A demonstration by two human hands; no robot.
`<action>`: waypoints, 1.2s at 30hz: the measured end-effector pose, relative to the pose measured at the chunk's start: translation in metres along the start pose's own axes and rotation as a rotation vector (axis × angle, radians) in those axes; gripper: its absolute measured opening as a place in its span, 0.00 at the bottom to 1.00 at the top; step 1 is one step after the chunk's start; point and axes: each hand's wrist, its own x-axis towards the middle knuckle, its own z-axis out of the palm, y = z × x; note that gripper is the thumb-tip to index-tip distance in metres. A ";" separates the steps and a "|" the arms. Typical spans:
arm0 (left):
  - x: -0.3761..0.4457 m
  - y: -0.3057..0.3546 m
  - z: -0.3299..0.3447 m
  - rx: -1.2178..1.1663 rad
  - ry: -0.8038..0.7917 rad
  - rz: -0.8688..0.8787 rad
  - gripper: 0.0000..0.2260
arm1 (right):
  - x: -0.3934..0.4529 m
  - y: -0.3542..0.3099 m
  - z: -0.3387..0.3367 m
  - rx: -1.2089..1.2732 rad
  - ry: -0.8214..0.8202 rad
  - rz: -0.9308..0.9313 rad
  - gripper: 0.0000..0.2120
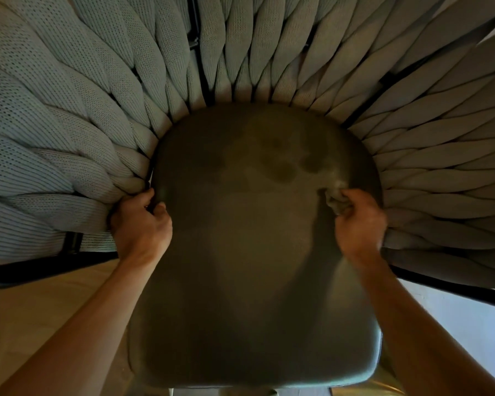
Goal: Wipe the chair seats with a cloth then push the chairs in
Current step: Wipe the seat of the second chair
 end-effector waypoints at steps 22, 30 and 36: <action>-0.003 0.027 -0.015 0.044 -0.064 -0.060 0.27 | -0.060 -0.204 0.080 0.164 -0.166 -0.467 0.13; -0.001 0.037 -0.015 0.370 -0.115 0.066 0.26 | -0.013 -0.083 0.036 -0.048 -0.114 -0.310 0.21; -0.003 0.040 -0.009 0.405 -0.060 0.097 0.25 | 0.021 -0.005 -0.003 -0.173 -0.149 -0.157 0.18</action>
